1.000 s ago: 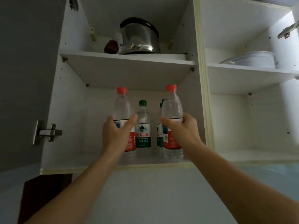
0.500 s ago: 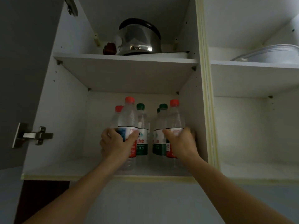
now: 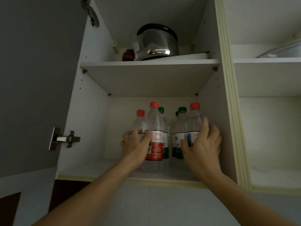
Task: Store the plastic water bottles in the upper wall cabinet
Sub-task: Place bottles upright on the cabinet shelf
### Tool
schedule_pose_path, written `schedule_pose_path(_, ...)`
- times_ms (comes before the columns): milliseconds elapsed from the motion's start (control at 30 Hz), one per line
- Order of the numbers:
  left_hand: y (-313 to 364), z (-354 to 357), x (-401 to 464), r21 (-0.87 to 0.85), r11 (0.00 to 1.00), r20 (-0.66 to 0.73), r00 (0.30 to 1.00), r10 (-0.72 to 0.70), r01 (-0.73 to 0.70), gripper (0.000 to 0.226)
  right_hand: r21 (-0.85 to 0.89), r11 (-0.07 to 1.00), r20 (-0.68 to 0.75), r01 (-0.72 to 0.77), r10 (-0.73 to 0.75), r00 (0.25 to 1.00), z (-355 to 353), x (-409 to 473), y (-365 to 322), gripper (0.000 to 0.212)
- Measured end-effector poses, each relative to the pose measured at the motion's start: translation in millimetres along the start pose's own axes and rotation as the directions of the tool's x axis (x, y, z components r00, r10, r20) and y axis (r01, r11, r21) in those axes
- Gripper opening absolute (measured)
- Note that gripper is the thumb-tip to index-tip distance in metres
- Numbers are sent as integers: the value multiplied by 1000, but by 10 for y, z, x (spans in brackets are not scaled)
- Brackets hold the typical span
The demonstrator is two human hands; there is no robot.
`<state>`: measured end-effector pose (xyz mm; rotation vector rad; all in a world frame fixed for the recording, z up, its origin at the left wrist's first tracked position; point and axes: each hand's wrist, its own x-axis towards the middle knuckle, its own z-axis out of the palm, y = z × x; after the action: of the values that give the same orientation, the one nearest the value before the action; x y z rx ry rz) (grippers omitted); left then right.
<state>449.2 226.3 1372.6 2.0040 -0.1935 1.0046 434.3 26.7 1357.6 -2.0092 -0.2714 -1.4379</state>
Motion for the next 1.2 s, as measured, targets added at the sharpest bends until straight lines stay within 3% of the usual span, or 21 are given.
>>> schedule_pose_path(100,-64,-276,265,-98,994,-50,998,33,-38,60,-98,960,-4,263,-265,964,60,-86,-201,94)
schedule_pose_path(167,-95,-387,431,-150,989,44,999,13,-7,61,-116,940,85,321,-312,946,177,-125,-349,95)
schedule_pose_path(300,-272,-320,582,-227,973,287,957,33,35,67,-94,956,198,279,-257,946,471,-171,-553,104)
schedule_pose_path(367,-391,-272,629,-282,959,307,948,87,3,68,-104,966,218,238,-211,953,566,-153,-603,107)
schedule_pose_path(500,-499,-319,685,-351,936,334,934,125,0,61,58,990,266,130,-141,954,608,-114,-634,117)
schedule_pose_path(633,-502,-380,643,-427,904,377,912,164,14,49,140,984,219,106,-135,966,492,-148,-595,116)
schedule_pose_path(833,-189,-268,417,-562,825,489,826,280,53,41,-150,986,64,74,-65,996,101,-253,-352,108)
schedule_pose_path(933,-17,-84,320,-541,841,482,818,316,-7,38,-336,938,-4,81,-87,996,-15,-296,-228,101)
schedule_pose_path(1100,85,98,236,-430,891,413,847,336,-144,38,-373,927,27,32,-24,999,-27,-353,-120,81)
schedule_pose_path(1200,74,48,255,-363,912,387,859,335,-192,49,-387,919,-45,77,-103,994,8,-371,-213,75)
